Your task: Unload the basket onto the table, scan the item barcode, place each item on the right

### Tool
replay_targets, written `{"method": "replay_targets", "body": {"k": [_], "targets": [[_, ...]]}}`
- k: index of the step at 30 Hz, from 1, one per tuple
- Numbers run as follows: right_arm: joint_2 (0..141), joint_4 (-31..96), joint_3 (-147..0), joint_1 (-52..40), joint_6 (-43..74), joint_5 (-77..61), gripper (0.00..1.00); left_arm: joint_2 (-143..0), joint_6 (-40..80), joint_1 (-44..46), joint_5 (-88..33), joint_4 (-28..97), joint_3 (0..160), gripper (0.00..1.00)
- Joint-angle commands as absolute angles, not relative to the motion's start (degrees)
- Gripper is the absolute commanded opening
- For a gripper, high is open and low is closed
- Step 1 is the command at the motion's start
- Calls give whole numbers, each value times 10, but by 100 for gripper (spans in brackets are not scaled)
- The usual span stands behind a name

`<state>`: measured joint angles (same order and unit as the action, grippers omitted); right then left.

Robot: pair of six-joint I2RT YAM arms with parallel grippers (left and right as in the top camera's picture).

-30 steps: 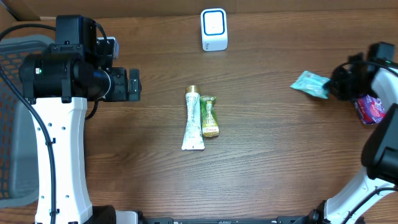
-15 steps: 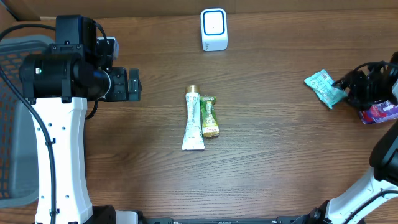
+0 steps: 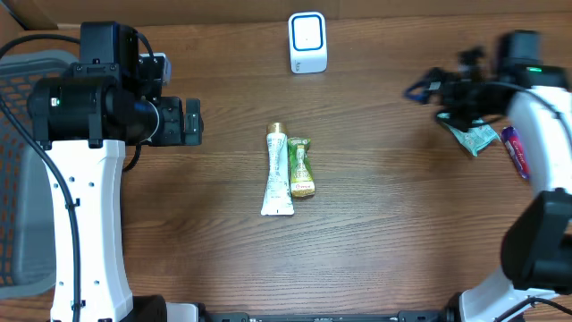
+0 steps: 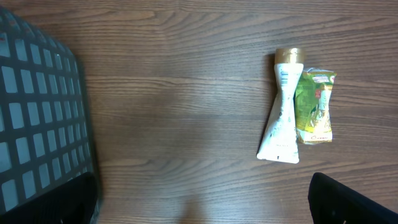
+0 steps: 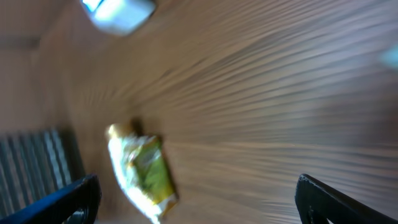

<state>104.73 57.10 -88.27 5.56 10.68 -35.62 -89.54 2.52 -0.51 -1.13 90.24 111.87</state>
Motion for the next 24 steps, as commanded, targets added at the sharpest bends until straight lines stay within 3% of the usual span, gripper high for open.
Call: {"method": "replay_targets", "body": {"k": [1,3,7,10,13,17,24], "targets": [[1049,551,-869,-27,105,-359,100,-900,13,-7,-15,901,1121,100],[1052,529,-858,-82,109,-336,100,-900,13,-7,-15,901,1121,100],[1066,499,-848,-182,176,-248,86,-900,13,-7,-15,901,1121,99],[1079,481,-848,-246,208,-183,75,-900,13,-7,-15,901,1121,100],[1094,467,-848,-298,223,-115,56,-900,13,-7,-15,901,1121,100],[1121,447,-848,-345,260,-31,49,-900,13,-7,-15,901,1121,100],[1162,456,-848,-363,260,-5,47,-901,13,-7,-15,901,1121,100]]}}
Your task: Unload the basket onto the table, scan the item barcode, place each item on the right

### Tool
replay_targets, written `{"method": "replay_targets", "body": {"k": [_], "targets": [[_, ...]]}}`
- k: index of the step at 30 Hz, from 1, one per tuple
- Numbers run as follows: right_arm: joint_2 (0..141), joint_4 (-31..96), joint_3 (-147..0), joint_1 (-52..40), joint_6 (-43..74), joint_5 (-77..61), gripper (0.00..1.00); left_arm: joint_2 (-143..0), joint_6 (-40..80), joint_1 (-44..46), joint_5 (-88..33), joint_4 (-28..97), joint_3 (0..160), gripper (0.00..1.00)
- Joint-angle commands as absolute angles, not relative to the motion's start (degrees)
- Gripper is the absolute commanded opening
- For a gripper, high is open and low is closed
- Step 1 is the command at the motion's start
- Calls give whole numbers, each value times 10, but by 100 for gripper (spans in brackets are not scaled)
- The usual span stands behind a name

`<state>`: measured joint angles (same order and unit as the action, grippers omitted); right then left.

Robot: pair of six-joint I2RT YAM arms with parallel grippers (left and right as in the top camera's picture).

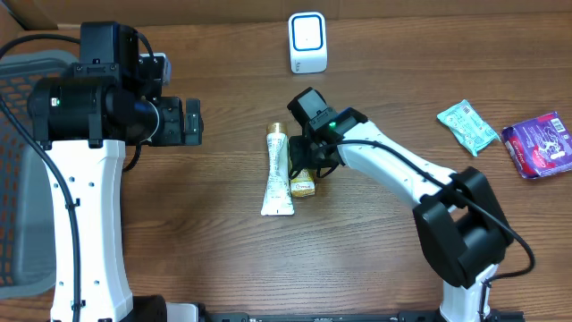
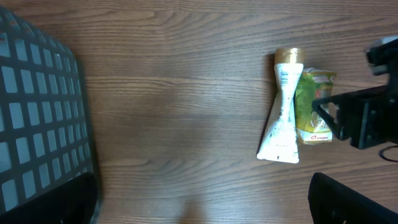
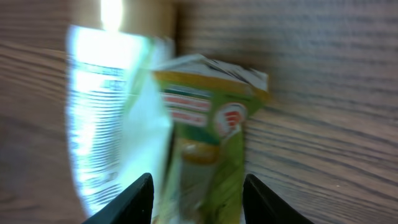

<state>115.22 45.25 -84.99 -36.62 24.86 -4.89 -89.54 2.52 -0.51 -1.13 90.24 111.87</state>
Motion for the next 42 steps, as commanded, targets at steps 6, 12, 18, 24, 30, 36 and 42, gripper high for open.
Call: {"method": "replay_targets", "body": {"k": [6,12,18,24,30,36,42], "targets": [[1163,495,-848,-320,253,8,47,-901,13,-7,-15,901,1121,99],[1164,524,-848,-248,187,-46,48,-901,13,-7,-15,901,1121,100],[1164,524,-848,-216,159,-144,43,-901,13,-7,-15,901,1121,99],[1164,557,-885,-220,163,-149,18,-901,13,-7,-15,901,1121,100],[1164,581,-919,-255,174,-140,8,-901,13,-7,-15,901,1121,99],[1164,606,-919,-313,257,121,4,-901,13,-7,-15,901,1121,100],[1174,668,-919,-371,300,357,4,-901,13,-7,-15,901,1121,99]]}}
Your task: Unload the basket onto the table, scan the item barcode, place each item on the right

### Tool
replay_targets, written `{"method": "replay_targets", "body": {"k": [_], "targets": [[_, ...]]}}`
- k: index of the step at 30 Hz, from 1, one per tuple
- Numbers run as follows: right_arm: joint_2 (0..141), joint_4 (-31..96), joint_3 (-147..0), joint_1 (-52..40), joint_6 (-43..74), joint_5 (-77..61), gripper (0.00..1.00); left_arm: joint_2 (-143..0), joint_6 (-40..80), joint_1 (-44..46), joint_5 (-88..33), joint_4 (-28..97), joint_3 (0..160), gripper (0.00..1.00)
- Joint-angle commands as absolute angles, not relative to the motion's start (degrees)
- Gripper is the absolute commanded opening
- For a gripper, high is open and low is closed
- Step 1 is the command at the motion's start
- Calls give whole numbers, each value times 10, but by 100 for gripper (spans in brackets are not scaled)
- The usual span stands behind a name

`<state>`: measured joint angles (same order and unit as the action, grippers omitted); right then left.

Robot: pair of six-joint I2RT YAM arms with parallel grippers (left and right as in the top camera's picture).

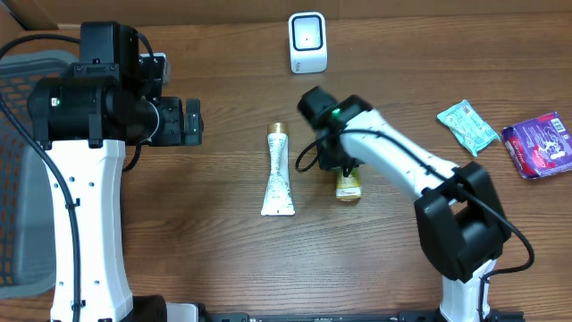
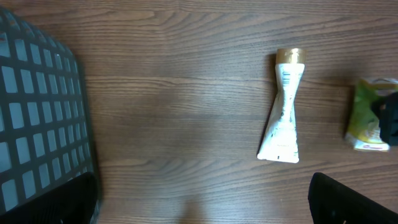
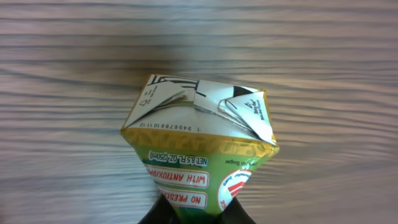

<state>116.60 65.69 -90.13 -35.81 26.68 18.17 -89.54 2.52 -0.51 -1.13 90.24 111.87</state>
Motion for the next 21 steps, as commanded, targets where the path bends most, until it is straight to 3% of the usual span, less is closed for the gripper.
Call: {"method": "replay_targets", "body": {"k": [1,9,10,12,13,21], "targets": [[1178,678,-919,-375,301,374,4,-901,13,-7,-15,901,1121,100],[1237,702,-919,-380,272,293,4,-901,13,-7,-15,901,1121,100],[1239,702,-919,-382,272,275,9,-901,13,-7,-15,901,1121,100],[1239,702,-919,-389,272,244,29,-901,13,-7,-15,901,1121,100],[1239,702,-920,-394,272,233,33,-901,13,-7,-15,901,1121,100],[1239,702,-920,-444,306,190,53,-901,13,-7,-15,901,1121,100]]}}
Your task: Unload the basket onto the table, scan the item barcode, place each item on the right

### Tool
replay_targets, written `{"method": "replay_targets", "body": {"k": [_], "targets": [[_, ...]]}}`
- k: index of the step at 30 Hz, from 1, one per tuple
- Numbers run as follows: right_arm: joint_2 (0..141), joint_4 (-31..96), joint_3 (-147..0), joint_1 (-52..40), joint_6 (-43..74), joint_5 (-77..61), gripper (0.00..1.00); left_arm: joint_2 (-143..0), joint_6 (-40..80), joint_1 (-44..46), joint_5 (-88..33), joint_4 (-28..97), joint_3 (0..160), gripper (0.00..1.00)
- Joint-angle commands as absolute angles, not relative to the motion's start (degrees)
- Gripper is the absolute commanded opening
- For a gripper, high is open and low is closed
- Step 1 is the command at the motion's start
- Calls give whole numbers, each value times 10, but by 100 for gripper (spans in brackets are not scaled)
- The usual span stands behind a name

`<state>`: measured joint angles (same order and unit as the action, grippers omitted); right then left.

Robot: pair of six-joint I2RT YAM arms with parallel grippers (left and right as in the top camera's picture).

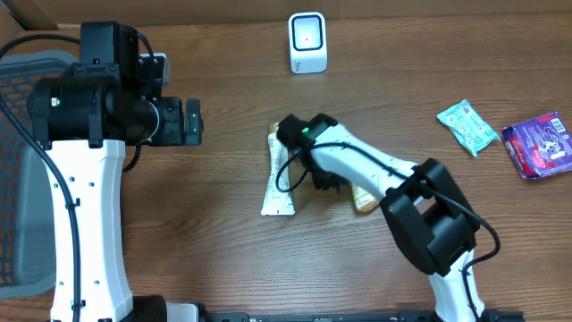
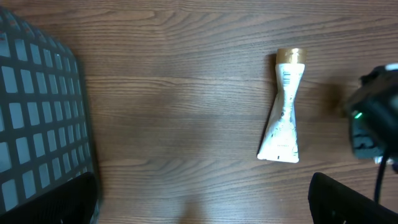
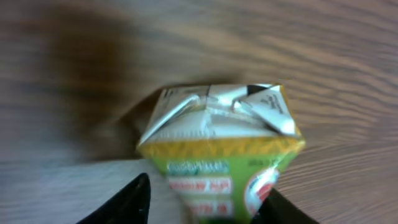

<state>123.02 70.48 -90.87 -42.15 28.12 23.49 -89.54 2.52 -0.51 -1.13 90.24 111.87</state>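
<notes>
The green and yellow juice pouch (image 1: 363,199) lies on the table to the right of the white tube (image 1: 278,174). In the right wrist view the pouch (image 3: 217,124) fills the middle, its folded white top towards the camera. My right gripper (image 3: 205,208) is open, with a finger at each side of the pouch's lower end and a gap on the left. The white barcode scanner (image 1: 307,42) stands at the far edge. My left gripper (image 2: 202,205) hangs open, high above the table's left half, well apart from the tube (image 2: 283,112).
A grey mesh basket (image 1: 18,161) stands at the left edge, also in the left wrist view (image 2: 37,112). A teal packet (image 1: 467,126) and a purple packet (image 1: 536,145) lie at the far right.
My right gripper was shut on the pouch; now its fingers stand apart around it. The pouch lies a little further right and nearer the front. The wrist has swung left, close to the tube.
At first the pouch lay against the tube while my right gripper was far right by the teal packet. Then the gripper stood open over the pouch. Then it was shut on the pouch, moved right of the tube. Now it is open around it. The left arm stayed put.
</notes>
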Motion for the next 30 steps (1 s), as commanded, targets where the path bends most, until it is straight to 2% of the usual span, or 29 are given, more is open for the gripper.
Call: {"method": "replay_targets", "body": {"k": [1,3,5,10,19,26,30], "targets": [[1239,701,-920,-450,309,179,53,-901,13,-7,-15,901,1121,100],[1239,698,-920,-459,318,157,54,-901,13,-7,-15,901,1121,100],[1239,698,-920,-465,329,143,61,-901,13,-7,-15,901,1121,100],[1239,698,-922,-472,336,150,65,-901,13,-7,-15,901,1121,100],[1231,775,-1021,-421,324,143,66,-901,13,-7,-15,901,1121,100],[1185,806,-1073,-376,251,29,66,-901,13,-7,-15,901,1121,100],[1152,841,-1072,-354,161,-21,66,-901,13,-7,-15,901,1121,99]]}}
